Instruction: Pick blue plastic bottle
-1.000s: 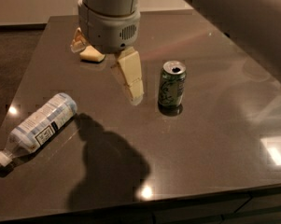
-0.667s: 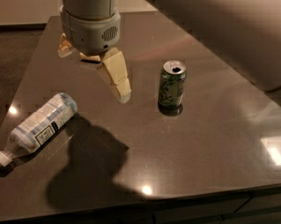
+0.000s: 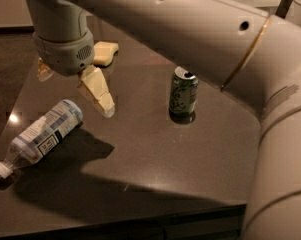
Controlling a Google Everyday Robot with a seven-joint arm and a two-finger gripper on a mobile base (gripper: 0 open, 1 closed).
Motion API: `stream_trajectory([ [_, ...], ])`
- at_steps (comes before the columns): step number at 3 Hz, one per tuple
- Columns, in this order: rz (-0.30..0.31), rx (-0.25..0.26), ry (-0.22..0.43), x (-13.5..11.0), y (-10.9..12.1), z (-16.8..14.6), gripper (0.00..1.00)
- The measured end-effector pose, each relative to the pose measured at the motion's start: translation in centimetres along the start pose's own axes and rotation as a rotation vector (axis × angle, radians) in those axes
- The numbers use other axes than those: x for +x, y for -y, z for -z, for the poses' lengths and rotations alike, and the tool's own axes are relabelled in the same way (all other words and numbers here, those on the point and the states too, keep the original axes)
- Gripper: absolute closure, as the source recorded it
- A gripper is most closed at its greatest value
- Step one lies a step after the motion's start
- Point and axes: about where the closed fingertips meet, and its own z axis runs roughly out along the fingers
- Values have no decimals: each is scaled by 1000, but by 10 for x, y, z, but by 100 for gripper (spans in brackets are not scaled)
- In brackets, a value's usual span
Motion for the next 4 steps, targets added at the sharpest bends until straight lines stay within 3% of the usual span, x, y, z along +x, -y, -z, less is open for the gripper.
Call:
stream_trajectory([
  [2,96,-74,24,-31,22,-39,0],
  [4,163,-142,-8,-60,21,-65,0],
])
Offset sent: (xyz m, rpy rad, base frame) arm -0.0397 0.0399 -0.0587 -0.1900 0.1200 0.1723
